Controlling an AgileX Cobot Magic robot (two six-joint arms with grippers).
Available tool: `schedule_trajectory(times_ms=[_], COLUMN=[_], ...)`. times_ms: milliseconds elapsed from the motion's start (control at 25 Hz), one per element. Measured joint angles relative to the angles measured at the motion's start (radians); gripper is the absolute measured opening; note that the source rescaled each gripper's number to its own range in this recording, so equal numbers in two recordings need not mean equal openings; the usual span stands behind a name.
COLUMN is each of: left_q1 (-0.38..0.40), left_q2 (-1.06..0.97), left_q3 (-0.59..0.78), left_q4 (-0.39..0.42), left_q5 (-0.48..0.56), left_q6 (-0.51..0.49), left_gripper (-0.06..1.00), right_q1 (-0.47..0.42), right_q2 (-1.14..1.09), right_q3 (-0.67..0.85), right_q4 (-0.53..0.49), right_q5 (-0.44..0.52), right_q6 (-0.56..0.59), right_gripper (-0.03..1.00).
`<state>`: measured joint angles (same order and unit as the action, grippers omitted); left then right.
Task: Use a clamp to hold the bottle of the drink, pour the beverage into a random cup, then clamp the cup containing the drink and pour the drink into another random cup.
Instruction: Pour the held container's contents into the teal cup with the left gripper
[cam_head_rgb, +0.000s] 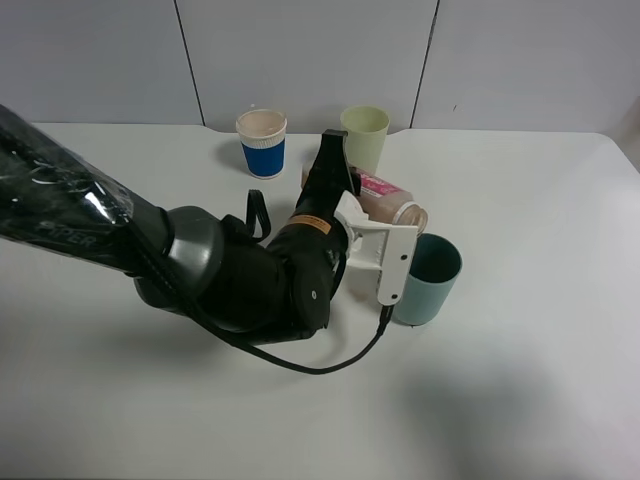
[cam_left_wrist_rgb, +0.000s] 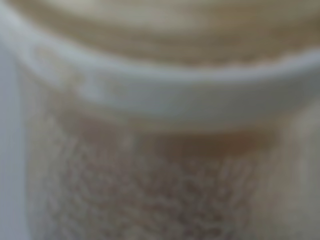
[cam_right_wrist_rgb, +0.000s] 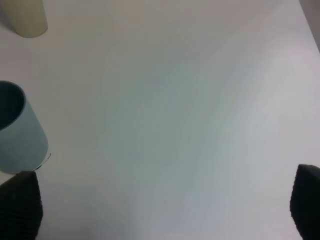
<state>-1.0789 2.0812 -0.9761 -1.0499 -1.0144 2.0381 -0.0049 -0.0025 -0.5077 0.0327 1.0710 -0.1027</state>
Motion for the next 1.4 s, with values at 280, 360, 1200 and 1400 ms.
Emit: schedule_trajectory(times_ms=[280,360,1200,1400], left_q1=[0.0,0.008,0.014,0.014], left_q2=[0.0,0.0,0.0,0.0], left_q3=[0.0,0.0,0.0,0.0], left_q4=[0.024,0.039,0.092,0.107], left_q5=[-0.009,-0.019,-0.034,-0.034], left_q6=[0.037,0.06,0.125,0.127], left_gripper=[0.06,0.06,0.06,0.06], right_q1=[0.0,0.0,0.0,0.0], right_q2=[0.0,0.0,0.0,0.0], right_q3=[0.0,0.0,0.0,0.0], right_q4=[0.0,0.0,0.0,0.0], right_q5=[0.0,0.0,0.0,0.0], right_q6=[0.0,0.0,0.0,0.0], right_gripper=[1.0,1.0,1.0,1.0])
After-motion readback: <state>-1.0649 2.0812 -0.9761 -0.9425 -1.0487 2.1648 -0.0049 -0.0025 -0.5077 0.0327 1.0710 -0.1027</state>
